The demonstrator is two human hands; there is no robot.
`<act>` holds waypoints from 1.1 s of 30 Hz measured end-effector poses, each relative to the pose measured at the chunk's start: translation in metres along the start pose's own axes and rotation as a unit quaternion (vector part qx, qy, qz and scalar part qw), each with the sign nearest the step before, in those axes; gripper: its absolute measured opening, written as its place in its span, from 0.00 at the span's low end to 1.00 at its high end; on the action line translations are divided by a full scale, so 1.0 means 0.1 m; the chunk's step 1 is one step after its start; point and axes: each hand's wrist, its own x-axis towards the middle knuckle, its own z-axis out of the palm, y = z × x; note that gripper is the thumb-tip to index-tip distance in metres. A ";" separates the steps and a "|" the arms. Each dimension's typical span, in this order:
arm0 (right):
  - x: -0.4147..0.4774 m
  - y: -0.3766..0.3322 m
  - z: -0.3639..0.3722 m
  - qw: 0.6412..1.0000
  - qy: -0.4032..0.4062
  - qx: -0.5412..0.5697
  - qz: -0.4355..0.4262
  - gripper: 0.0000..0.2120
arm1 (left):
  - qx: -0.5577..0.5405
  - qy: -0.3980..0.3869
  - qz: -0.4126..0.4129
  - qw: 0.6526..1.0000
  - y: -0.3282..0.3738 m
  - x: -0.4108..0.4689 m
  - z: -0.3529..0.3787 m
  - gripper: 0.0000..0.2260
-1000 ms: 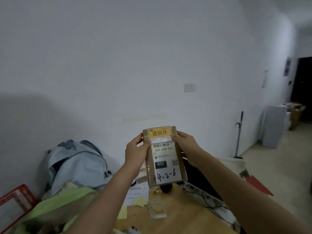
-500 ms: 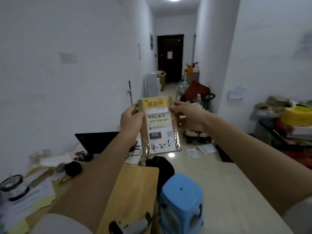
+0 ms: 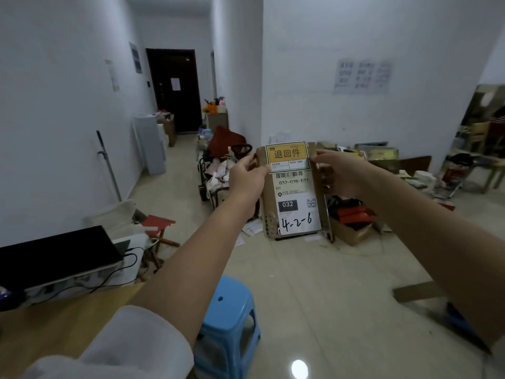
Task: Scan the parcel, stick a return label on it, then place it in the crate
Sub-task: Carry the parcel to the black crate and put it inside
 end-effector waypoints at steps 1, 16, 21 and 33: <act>-0.02 0.01 -0.07 1.000 0.002 0.003 0.004 0.10 | -0.002 -0.005 -0.001 1.000 0.00 -0.02 0.06 0.21; -0.28 0.21 -0.66 0.999 -0.038 0.015 -0.016 0.10 | 0.030 0.035 -0.006 0.999 -0.02 -0.32 0.71 0.20; -0.37 0.46 -1.05 0.999 -0.020 0.045 -0.013 0.19 | 0.057 0.019 -0.004 0.998 -0.10 -0.45 1.07 0.20; -0.22 0.58 -1.88 0.996 0.059 0.071 0.000 0.22 | 0.059 -0.072 0.015 0.996 -0.27 -0.10 1.91 0.17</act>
